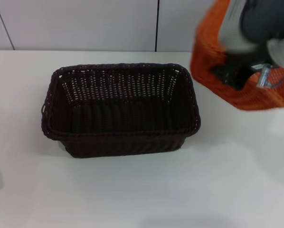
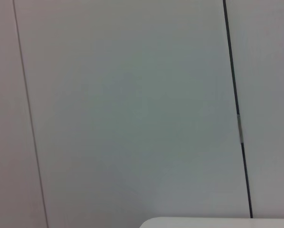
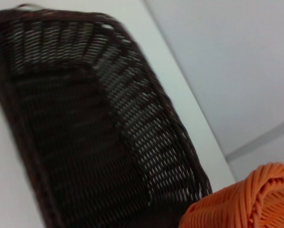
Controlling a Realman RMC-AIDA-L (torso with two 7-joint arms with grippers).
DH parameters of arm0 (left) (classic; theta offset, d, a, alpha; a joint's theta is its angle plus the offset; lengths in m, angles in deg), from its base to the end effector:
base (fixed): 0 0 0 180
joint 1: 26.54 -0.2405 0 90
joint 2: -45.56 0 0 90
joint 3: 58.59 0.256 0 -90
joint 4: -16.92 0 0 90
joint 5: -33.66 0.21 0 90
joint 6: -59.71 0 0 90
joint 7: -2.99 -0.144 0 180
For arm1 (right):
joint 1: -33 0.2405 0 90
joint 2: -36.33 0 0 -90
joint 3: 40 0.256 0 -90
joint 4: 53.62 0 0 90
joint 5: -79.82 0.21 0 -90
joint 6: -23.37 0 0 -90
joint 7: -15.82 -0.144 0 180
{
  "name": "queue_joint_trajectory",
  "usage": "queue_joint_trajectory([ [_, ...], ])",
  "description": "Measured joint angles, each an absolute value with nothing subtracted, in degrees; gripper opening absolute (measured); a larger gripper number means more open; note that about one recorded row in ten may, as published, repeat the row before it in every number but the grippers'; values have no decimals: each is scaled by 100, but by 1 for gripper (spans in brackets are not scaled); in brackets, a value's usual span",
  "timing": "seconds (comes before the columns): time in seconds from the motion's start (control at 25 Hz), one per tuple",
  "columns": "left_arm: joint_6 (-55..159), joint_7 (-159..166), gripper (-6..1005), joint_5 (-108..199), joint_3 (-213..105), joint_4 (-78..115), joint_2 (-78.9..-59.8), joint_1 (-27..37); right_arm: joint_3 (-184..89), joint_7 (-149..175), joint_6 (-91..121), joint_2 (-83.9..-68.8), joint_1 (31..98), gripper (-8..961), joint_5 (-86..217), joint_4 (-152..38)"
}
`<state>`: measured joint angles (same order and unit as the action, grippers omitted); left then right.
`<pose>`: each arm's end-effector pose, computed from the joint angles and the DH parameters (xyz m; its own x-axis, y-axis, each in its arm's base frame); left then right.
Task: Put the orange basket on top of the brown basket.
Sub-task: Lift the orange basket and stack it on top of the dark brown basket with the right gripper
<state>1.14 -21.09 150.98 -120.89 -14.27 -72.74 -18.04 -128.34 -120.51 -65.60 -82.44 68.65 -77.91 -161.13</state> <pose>-0.3794 0.2834 0.0223 0.7933 0.0760 0.6040 0.5489 0.3400 -0.7636 0.0663 0.3482 0.0453 0.9465 -0.0909 0.3098 0.1159 -0.7999 -0.5888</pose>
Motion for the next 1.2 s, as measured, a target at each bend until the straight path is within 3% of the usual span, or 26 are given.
queue_joint_trajectory([
  [0.56, 100, -1488, 712, 15091, -12081, -1380, -7292, -1818, -14235, -7548, -5656, -8268, 6457, 136, -8042, -16396],
  [1.2, 100, -843, 712, 15082, -12105, -1201, -7305, -1864, -14945, -5688, -4596, -8246, 5799, 135, -8086, -15897],
])
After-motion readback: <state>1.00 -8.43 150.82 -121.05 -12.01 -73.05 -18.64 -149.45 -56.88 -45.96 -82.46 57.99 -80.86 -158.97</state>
